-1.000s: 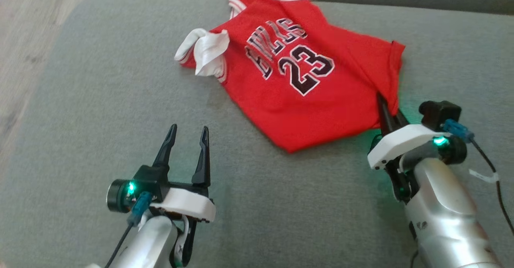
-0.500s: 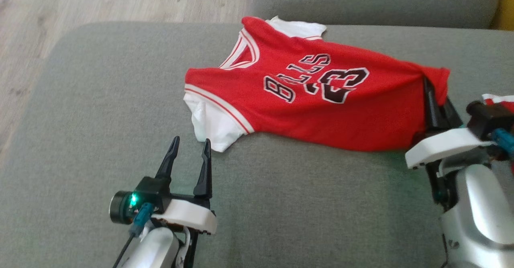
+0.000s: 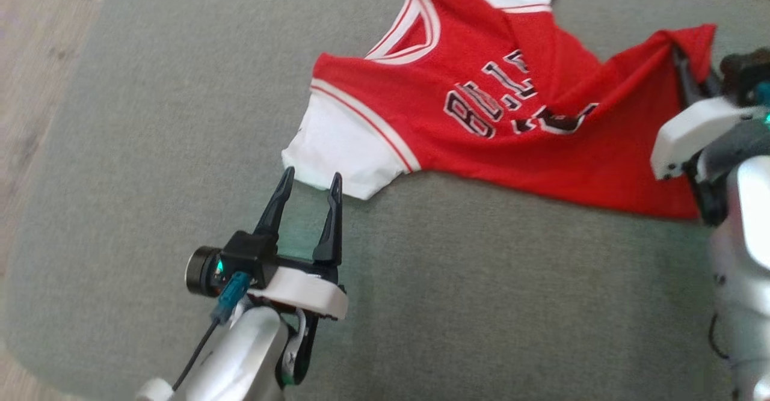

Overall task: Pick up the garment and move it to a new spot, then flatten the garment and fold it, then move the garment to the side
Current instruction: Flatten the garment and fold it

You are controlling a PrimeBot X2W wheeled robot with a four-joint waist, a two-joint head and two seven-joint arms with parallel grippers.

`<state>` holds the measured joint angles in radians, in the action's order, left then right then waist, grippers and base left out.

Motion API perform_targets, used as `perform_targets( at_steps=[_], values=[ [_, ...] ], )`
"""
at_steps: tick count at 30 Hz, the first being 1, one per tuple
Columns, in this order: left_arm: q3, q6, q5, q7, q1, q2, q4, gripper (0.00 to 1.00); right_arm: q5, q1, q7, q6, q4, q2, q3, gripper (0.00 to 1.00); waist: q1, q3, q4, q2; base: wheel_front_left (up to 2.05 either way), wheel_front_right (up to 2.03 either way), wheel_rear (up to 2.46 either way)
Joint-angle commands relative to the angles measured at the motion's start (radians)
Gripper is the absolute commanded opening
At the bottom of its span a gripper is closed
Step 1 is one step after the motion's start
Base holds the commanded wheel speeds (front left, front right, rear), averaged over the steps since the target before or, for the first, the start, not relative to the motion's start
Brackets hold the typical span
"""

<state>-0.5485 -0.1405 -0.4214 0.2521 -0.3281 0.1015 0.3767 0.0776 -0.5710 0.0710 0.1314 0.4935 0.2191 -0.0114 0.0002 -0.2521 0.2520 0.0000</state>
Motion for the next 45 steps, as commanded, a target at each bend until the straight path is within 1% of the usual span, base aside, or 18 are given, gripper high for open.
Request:
perform_targets(
  at_steps=[1, 5, 6, 7, 10, 13, 17, 21, 25, 30, 37, 41, 45],
  values=[
    [0.026, 0.005, 0.010, 0.009, -0.034, 0.003, -0.020, 1.00, 0.020, -0.044, -0.002, -0.001, 0.015, 0.010, 0.003, 0.00, -0.0002, -0.035, 0.033, 0.0000, 0.00, 0.00, 0.00],
    [0.024, 0.009, 0.012, 0.009, -0.052, -0.006, -0.012, 1.00, 0.083, -0.120, -0.018, -0.001, 0.174, 0.024, -0.027, 0.00, -0.0002, -0.057, 0.046, 0.0000, 0.00, 0.00, 0.00],
    [0.025, 0.010, 0.013, 0.009, -0.055, -0.008, -0.011, 1.00, 0.098, -0.134, -0.020, -0.001, 0.211, 0.026, -0.031, 0.33, -0.0002, -0.059, 0.046, 0.0000, 0.00, 0.00, 0.00],
    [0.027, 0.010, 0.014, 0.010, -0.058, -0.009, -0.010, 1.00, 0.110, -0.147, -0.020, -0.001, 0.246, 0.024, -0.035, 1.00, -0.0002, -0.061, 0.045, 0.0000, 0.00, 0.00, 0.00],
    [0.035, 0.007, 0.016, 0.010, -0.064, -0.011, -0.005, 1.00, 0.131, -0.176, -0.033, -0.001, 0.326, 0.012, -0.046, 1.00, -0.0002, -0.058, 0.033, 0.0000, 0.00, 0.00, 0.00],
    [0.049, 0.006, 0.017, 0.010, -0.064, -0.009, -0.004, 1.00, 0.130, -0.189, -0.078, -0.001, 0.364, -0.012, -0.075, 1.00, -0.0002, -0.040, 0.010, 0.0000, 0.00, 0.00, 0.00],
    [0.071, 0.005, 0.018, 0.010, -0.057, -0.001, -0.002, 1.00, 0.110, -0.173, -0.157, -0.001, 0.373, -0.056, -0.113, 1.00, -0.0002, -0.002, -0.028, 0.0000, 0.00, 0.00, 0.00],
    [0.096, 0.004, 0.015, 0.010, -0.041, 0.008, 0.000, 1.00, 0.059, -0.122, -0.231, -0.001, 0.344, -0.106, -0.154, 1.00, -0.0002, 0.048, -0.070, 0.0000, 0.00, 0.00, 0.00],
    [0.111, 0.004, 0.010, 0.010, -0.020, 0.013, 0.003, 1.00, 0.007, -0.042, -0.283, -0.001, 0.272, -0.140, -0.159, 1.00, -0.0002, 0.093, -0.109, 0.0000, 0.00, 0.00, 0.00],
    [0.133, -0.002, 0.004, 0.010, 0.005, 0.019, 0.004, 1.00, -0.091, 0.091, -0.312, -0.001, 0.120, -0.164, -0.139, 1.00, -0.0002, 0.135, -0.157, 0.0000, 0.00, 0.00, 0.00],
    [0.174, -0.012, 0.000, 0.010, 0.036, 0.015, -0.008, 1.00, -0.260, 0.306, -0.327, -0.001, -0.105, -0.168, -0.045, 1.00, -0.0002, 0.149, -0.204, 0.0000, 0.00, 0.00, 0.00],
    [0.188, -0.005, 0.007, 0.010, 0.063, 0.007, -0.002, 1.00, -0.287, 0.403, -0.331, -0.001, -0.177, -0.169, -0.031, 1.00, -0.0002, 0.161, -0.213, 0.0000, 0.00, 0.00, 0.00],
    [0.205, 0.003, 0.018, 0.010, 0.076, 0.001, -0.002, 1.00, -0.294, 0.446, -0.332, -0.001, -0.220, -0.169, -0.032, 1.00, -0.0002, 0.160, -0.214, 0.0000, 0.00, 0.00, 0.00]
  ],
)
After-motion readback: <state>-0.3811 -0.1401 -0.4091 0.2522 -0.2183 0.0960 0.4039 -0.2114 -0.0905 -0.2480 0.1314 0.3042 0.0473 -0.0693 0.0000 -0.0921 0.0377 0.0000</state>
